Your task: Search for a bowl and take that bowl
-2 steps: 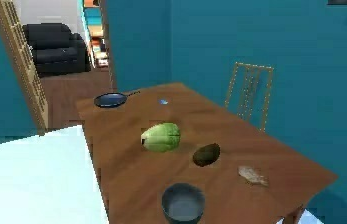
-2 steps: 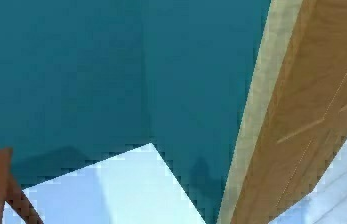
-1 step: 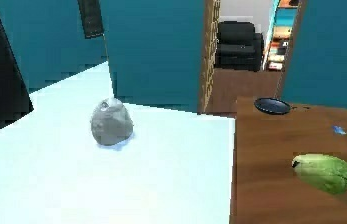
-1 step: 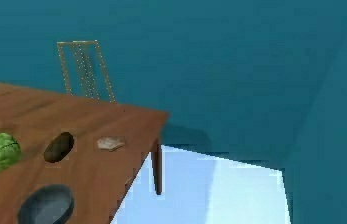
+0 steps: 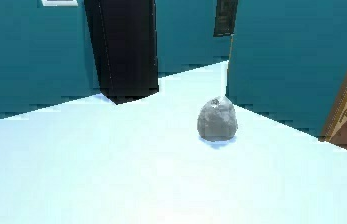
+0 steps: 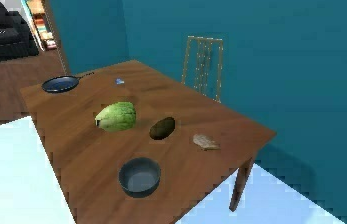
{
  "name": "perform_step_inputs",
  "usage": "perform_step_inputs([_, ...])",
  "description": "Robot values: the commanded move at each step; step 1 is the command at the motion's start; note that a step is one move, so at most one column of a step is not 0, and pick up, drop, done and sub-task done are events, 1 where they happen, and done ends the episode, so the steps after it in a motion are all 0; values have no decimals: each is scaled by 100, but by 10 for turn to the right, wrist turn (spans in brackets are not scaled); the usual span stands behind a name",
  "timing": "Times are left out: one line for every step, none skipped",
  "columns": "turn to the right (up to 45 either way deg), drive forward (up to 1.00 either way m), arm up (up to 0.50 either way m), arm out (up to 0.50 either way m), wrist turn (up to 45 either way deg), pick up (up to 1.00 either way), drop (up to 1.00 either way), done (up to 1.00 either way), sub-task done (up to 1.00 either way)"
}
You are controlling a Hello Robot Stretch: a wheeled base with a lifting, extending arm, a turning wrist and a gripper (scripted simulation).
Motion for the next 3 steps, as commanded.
perform_step_inputs([0,0,50,0,0,0,0,0,0])
perform_step_inputs([0,0,36,0,0,0,0,0,0])
perform_step_inputs([0,0,0,14,0,0,0,0,0])
